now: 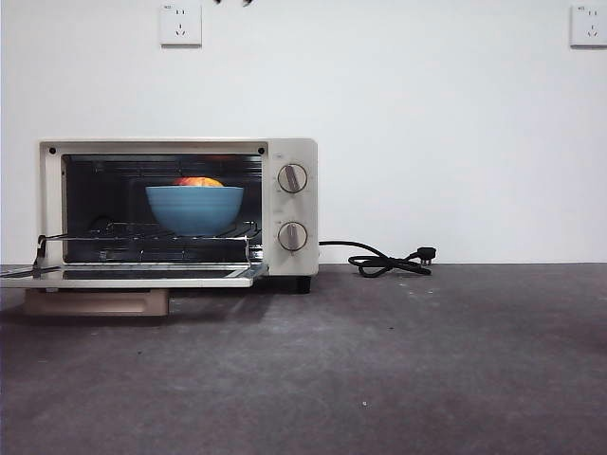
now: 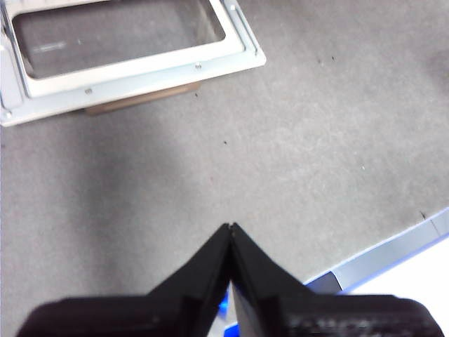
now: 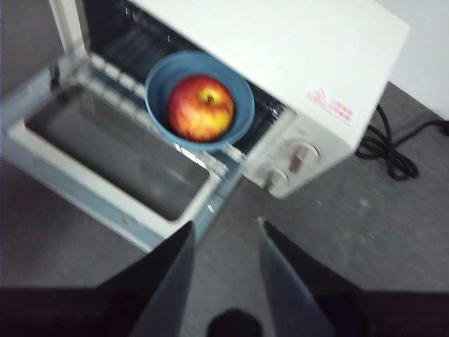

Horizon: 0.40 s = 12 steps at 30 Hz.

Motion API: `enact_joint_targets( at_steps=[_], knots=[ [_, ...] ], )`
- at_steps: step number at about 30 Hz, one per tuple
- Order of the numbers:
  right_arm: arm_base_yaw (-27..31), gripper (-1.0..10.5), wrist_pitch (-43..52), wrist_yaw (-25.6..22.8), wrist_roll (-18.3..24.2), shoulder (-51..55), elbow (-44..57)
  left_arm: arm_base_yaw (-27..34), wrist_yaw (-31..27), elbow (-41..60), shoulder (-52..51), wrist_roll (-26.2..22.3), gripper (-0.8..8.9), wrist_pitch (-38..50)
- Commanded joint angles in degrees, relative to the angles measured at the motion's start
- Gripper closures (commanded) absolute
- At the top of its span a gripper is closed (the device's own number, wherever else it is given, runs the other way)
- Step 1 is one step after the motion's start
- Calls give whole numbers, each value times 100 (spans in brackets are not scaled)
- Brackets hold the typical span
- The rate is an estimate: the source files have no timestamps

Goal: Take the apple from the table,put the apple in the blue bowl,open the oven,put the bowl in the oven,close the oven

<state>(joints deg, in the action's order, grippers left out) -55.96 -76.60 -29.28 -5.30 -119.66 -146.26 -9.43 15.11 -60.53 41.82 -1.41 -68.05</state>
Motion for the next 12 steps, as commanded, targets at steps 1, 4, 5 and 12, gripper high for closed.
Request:
enact_joint_targets(
  at_steps=[1, 4, 5, 12],
  knots=[
    [-116, 790, -219, -37, 208, 278, 20, 57, -22, 17, -2, -72, 818, 92],
    [-146, 790, -223, 2, 328, 623, 28, 205, -42, 17, 28, -74, 819, 214],
    [-149, 790, -223, 37, 358, 750, 28, 275, -42, 17, 44, -90, 819, 251],
    [-190, 790, -243, 284, 450, 1609, 186, 990, -31, 17, 323, -367, 819, 435]
  ],
)
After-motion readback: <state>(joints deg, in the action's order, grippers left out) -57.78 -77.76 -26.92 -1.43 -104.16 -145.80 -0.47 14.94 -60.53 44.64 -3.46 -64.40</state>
